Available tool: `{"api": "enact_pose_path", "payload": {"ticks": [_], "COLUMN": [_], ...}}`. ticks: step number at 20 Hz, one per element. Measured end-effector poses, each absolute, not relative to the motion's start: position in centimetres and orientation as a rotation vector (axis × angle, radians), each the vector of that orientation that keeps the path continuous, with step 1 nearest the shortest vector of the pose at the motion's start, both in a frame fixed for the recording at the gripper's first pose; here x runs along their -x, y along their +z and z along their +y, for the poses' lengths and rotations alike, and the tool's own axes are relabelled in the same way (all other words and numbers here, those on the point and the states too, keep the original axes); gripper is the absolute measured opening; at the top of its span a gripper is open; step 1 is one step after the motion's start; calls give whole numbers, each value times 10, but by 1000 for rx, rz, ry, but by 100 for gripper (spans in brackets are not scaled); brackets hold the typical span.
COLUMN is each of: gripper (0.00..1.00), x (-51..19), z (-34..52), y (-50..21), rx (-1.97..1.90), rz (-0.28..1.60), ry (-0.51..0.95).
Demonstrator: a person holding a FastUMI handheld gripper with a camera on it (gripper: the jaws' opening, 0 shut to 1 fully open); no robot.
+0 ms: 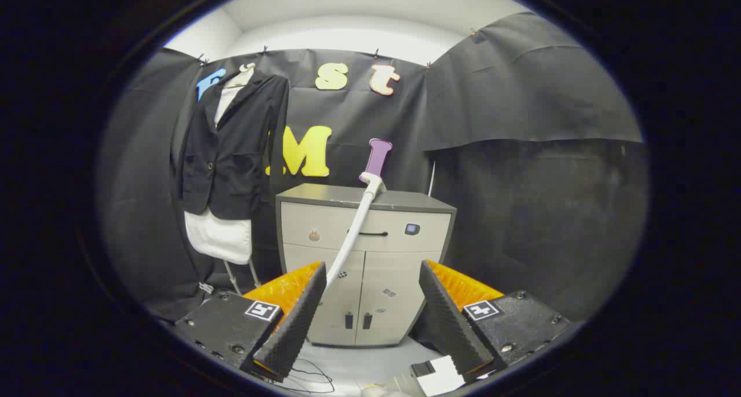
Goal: Iron the clothes twice with a garment steamer, once on the left side and once on the right side.
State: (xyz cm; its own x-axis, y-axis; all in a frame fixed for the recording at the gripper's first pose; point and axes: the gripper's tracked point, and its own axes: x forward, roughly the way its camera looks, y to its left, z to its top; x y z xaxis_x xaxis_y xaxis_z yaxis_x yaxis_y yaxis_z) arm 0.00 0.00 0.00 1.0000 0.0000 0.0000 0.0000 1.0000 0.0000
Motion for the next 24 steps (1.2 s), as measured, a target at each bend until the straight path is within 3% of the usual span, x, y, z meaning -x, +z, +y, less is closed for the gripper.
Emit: {"api": "enact_pose_path", "payload": {"ticks": [17, 24], "gripper": [100, 100], "x": [-7, -75], "z": [10, -1], "y": [17, 59], "rx": [-66, -39], "rz": [22, 17], "ry": [-16, 9]}}
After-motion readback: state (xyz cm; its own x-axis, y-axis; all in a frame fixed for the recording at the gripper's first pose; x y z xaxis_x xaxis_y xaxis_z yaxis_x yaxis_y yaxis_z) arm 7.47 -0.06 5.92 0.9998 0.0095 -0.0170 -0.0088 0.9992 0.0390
